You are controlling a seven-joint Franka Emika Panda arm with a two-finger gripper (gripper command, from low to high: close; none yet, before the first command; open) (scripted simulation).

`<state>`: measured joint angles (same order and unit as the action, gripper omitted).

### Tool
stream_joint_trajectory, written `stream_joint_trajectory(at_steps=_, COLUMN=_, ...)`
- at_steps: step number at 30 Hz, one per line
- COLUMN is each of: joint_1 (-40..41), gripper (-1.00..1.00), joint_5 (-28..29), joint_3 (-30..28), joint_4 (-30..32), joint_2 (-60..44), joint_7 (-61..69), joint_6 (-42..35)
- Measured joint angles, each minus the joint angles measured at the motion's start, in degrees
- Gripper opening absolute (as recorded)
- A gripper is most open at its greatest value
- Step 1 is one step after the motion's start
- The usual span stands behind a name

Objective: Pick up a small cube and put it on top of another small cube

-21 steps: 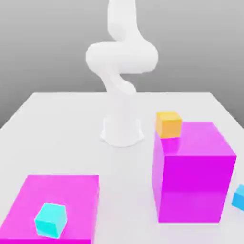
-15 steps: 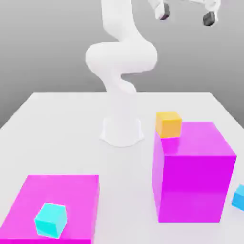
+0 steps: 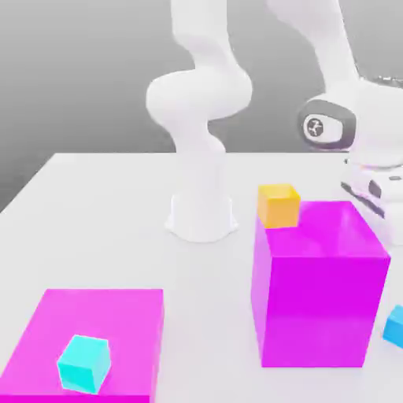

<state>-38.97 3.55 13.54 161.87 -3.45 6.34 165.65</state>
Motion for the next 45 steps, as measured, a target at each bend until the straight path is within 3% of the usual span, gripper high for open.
stream_joint_trajectory(at_steps=5, joint_1=-6.33, gripper=0.0, joint_5=7.84, joint_3=-8.07, joint_4=-1.65, joint_2=-10.42, joint_7=-5.28, joint_6=8.29)
stream_joint_trajectory(at_steps=6, joint_1=-7.55, gripper=-1.0, joint_5=8.27, joint_3=-9.4, joint_4=-1.92, joint_2=-11.92, joint_7=-5.62, joint_6=9.54)
stream_joint_trajectory(at_steps=13, joint_1=-7.76, gripper=-1.0, joint_5=8.55, joint_3=-9.65, joint_4=-1.94, joint_2=-12.02, joint_7=-5.85, joint_6=9.53)
stream_joint_trajectory(at_steps=20, joint_1=-4.24, gripper=-1.0, joint_5=-1.69, joint_3=-3.7, joint_4=0.42, joint_2=1.04, joint_7=1.79, joint_6=-0.9)
stream_joint_trajectory(at_steps=28, joint_1=5.33, gripper=-1.0, joint_5=1.81, joint_3=-7.65, joint_4=-8.65, joint_2=15.55, joint_7=-9.03, joint_6=-9.63)
stream_joint_trajectory(at_steps=39, joint_1=16.48, gripper=-1.0, joint_5=0.2, joint_3=-9.76, joint_4=-13.04, joint_2=36.68, joint_7=-27.44, joint_6=-35.97)
stream_joint_trajectory(at_steps=45, joint_1=19.33, gripper=-1.0, joint_5=-2.81, joint_3=-12.39, joint_4=-13.85, joint_2=41.38, joint_7=-29.89, joint_6=-50.84)
